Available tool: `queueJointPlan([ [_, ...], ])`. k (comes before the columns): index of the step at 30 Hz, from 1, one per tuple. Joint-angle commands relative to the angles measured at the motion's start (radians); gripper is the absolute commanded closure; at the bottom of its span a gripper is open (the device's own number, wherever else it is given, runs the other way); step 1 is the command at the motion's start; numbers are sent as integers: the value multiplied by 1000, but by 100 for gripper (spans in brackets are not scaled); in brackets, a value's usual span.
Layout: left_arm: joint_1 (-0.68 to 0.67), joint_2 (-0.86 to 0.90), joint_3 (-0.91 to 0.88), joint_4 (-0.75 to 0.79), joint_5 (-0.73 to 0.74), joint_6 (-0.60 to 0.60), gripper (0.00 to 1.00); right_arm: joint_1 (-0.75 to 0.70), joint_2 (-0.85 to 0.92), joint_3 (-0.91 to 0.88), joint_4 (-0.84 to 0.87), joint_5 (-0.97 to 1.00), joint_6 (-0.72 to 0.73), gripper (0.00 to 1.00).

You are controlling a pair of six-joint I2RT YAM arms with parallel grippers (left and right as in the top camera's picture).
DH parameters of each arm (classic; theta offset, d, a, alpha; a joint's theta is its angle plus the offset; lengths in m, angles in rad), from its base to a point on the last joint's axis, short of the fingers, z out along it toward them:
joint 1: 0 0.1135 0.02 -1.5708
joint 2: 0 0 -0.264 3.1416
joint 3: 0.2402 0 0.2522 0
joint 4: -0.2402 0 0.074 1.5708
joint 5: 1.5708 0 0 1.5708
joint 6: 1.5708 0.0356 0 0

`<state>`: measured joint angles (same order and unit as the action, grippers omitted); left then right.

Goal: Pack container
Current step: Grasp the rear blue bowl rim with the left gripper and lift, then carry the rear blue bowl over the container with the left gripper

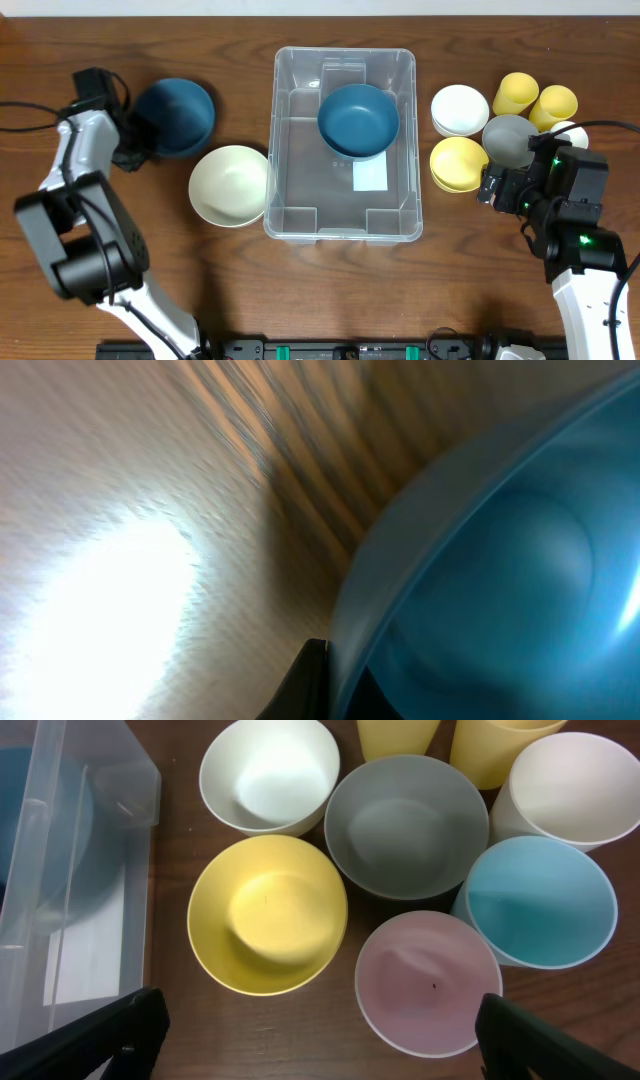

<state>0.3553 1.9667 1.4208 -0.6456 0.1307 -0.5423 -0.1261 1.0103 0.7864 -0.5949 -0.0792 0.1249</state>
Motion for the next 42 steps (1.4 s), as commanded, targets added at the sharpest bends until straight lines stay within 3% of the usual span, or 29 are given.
queueJointPlan([
  [1,16,-121,10,3,1,10,94,-4,-4,13,-1,-7,-7,1],
  [11,-47,-372,10,4,54,9,94,-4,-4,13,-1,-7,-7,1],
  [19,-232,-491,10,17,72,10,94,-4,-4,13,-1,-7,-7,1],
  [30,-546,-483,10,93,69,102,94,-4,-4,13,-1,-7,-7,1],
  [42,-723,-415,10,103,63,104,94,-4,-4,13,-1,-7,-7,1],
])
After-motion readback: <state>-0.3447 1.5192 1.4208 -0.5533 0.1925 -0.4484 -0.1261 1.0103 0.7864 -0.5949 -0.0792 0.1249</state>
